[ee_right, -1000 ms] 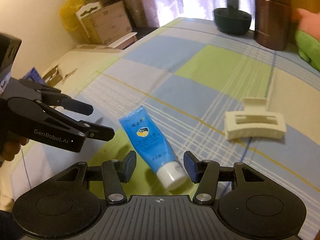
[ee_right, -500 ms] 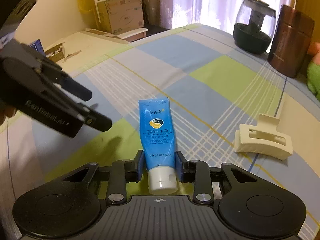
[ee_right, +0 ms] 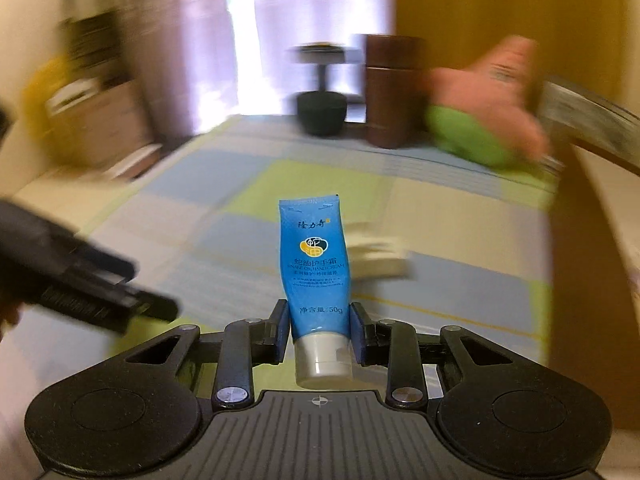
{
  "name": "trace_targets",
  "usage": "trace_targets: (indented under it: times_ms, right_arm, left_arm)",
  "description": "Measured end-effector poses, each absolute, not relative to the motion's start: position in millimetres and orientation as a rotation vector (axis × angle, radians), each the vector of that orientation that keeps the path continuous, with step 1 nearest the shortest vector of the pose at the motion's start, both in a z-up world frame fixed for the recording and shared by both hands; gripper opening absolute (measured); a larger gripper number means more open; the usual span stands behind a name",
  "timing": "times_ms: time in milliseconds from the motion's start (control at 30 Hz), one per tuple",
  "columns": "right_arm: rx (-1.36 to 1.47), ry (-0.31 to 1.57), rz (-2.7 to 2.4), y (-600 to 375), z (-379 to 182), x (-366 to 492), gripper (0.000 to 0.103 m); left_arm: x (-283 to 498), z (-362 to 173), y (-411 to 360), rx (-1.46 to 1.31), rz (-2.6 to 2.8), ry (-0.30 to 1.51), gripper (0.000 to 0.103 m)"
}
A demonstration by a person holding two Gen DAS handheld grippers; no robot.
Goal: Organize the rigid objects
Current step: 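Lower the left gripper onto the cream hair clip and close it while the right gripper holds the tube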
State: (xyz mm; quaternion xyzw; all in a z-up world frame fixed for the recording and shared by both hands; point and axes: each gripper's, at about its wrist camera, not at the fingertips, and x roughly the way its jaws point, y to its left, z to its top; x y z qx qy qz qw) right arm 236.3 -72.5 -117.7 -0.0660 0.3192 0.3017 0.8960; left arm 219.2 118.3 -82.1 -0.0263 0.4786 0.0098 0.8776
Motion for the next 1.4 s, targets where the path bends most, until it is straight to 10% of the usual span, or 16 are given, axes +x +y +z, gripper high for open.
trace_targets:
  times_ms: [700,1033,1400]
  right_arm:
    - [-0.056,0.822,0.281,-109,-151,269,0.03]
    - [-0.057,0.838,0.295,-106,-152,275,0.03]
    - [-0.063,0.858,0.331,-110,-151,268,0.03]
  left_arm:
    - [323,-115,63,0.158,-0.243,0.916,0.059]
    - [342,-126,60,0.159,-0.26,0.953,0.027]
    - [281,-114,60,0.137,-0.18,0.985,0.026]
